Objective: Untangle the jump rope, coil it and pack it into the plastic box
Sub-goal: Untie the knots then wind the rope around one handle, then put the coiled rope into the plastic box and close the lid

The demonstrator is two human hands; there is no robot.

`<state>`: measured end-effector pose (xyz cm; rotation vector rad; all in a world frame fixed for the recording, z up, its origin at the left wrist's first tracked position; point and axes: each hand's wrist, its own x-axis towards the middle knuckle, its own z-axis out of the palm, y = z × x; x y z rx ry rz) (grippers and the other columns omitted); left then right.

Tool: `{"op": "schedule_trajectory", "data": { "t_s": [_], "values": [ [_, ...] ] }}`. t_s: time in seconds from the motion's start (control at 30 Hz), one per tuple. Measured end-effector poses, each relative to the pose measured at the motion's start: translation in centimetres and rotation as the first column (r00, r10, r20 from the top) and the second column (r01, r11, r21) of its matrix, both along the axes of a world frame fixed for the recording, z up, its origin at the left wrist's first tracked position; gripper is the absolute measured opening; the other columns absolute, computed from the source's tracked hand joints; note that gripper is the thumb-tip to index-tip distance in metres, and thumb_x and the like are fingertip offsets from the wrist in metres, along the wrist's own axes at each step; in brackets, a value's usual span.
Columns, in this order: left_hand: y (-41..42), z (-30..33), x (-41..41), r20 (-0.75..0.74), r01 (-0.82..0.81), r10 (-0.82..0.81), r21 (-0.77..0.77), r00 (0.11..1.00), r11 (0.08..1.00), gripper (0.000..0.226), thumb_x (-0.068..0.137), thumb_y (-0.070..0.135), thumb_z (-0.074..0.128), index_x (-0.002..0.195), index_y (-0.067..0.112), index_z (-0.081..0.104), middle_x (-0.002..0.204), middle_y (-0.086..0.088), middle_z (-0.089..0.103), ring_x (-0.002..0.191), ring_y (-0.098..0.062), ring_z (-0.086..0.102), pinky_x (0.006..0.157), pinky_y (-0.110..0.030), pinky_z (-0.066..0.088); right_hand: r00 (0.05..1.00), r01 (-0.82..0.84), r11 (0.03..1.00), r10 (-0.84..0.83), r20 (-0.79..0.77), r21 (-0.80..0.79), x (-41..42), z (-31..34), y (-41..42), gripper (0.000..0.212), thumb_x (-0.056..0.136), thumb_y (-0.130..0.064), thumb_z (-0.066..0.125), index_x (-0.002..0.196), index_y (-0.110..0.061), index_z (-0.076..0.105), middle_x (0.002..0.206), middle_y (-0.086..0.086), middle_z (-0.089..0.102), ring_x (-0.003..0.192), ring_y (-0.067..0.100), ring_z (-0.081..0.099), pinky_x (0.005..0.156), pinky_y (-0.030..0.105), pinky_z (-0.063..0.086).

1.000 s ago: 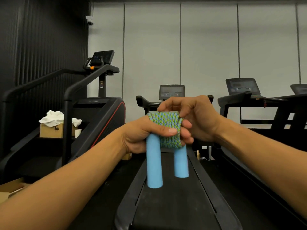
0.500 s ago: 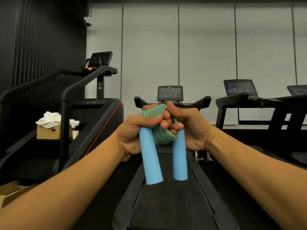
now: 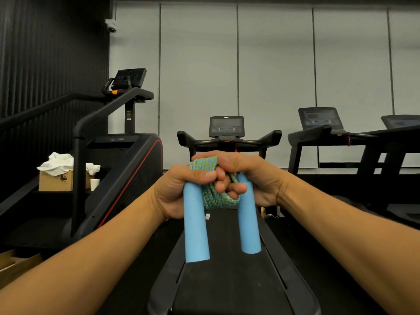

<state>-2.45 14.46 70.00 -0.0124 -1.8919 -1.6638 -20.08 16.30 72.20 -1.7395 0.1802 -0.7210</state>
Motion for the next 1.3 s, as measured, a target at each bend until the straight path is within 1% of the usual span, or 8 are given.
{"op": "schedule_trajectory", "data": {
  "t_s": [0.13,0.27,0.47,0.7,0.8,0.93,1.1,1.3],
  "values": [
    [-0.1,-0.2,0.1,0.037,0.139,-0.140,0.033,0.989,0.990,0.012,0.087,0.002,0.065,0.097,-0.002,0.069,0.087,-0.016,0.073,0.108,-0.035,0.068,0.098,-0.042,0.052,0.996,-0.066,0.998,0.065,-0.064,-0.018,-0.2,-0.4,-0.1,0.057,0.075,-0.028,0.078,0.124,-0.005,0.058,0.070,0.005,0.070,0.059,0.011,0.070,0.052,0.022,0.057],
    [-0.3,-0.2,0.3,0.082,0.091,-0.090,-0.014,0.993,0.996,0.012,0.084,0.005,0.069,0.094,-0.002,0.072,0.087,-0.015,0.075,0.108,-0.033,0.068,0.097,-0.041,0.052,0.998,-0.011,1.000,0.010,-0.057,-0.016,0.0,-0.5,-0.1,0.059,0.081,-0.020,0.068,0.133,-0.001,0.046,0.069,0.007,0.067,0.062,0.015,0.072,0.050,0.023,0.057],
    [-0.3,1.0,1.0,0.195,0.052,-0.038,-0.069,0.980,0.996,0.014,0.078,0.004,0.076,0.089,-0.003,0.074,0.092,-0.017,0.075,0.107,-0.033,0.069,0.098,-0.042,0.053,0.992,0.105,0.993,-0.108,-0.065,-0.049,0.2,0.0,0.5,0.043,0.085,-0.008,0.057,0.127,-0.009,0.053,0.061,0.006,0.066,0.047,0.011,0.065,0.047,0.022,0.056],
    [0.5,1.8,0.9,0.115,-0.227,0.245,-0.150,0.963,0.962,0.016,0.067,-0.002,0.079,0.081,0.000,0.074,0.081,-0.012,0.075,0.089,-0.025,0.075,0.084,-0.034,0.059,0.940,0.341,0.933,-0.336,0.062,-0.118,0.3,0.8,-0.6,0.034,0.077,-0.003,0.071,0.111,-0.008,0.069,0.081,0.013,0.066,0.059,0.021,0.060,0.057,0.024,0.058],
    [0.8,1.5,0.1,-0.019,-0.494,0.497,-0.151,0.868,0.857,0.016,0.070,-0.007,0.063,0.071,0.002,0.075,0.073,-0.009,0.074,0.073,-0.018,0.073,0.075,-0.027,0.060,0.895,0.437,0.894,-0.422,0.143,-0.098,0.5,1.0,-0.9,0.020,0.084,0.001,0.067,0.104,-0.002,0.066,0.084,0.012,0.068,0.065,0.018,0.066,0.060,0.025,0.059],
    [0.1,1.4,-0.7,-0.069,-0.706,0.702,-0.066,0.708,0.705,0.014,0.076,0.005,0.065,0.090,0.005,0.069,0.076,-0.007,0.070,0.072,-0.019,0.065,0.075,-0.032,0.054,0.816,0.559,0.827,-0.534,0.219,-0.063,0.7,1.1,-1.3,0.010,0.083,0.000,0.070,0.092,-0.005,0.067,0.081,0.011,0.070,0.064,0.017,0.068,0.063,0.029,0.060],
    [0.2,0.3,-1.7,-0.113,-0.825,0.817,-0.061,0.565,0.562,0.011,0.091,0.003,0.059,0.085,0.009,0.066,0.072,-0.004,0.069,0.066,-0.015,0.064,0.074,-0.035,0.054,0.736,0.664,0.744,-0.636,0.231,-0.068,1.2,0.1,-2.1,0.014,0.087,-0.006,0.069,0.100,-0.003,0.067,0.088,0.012,0.070,0.074,0.019,0.068,0.071,0.030,0.061],
    [-0.7,-1.7,-1.2,-0.090,-0.891,0.887,-0.083,0.454,0.447,0.008,0.091,0.009,0.061,0.095,0.002,0.064,0.084,-0.016,0.063,0.076,-0.026,0.059,0.069,-0.038,0.050,0.753,0.647,0.763,-0.640,0.153,0.004,1.8,-1.8,-2.6,0.015,0.089,-0.011,0.068,0.103,-0.005,0.067,0.088,0.011,0.072,0.076,0.019,0.070,0.067,0.029,0.061]
  ]
}}
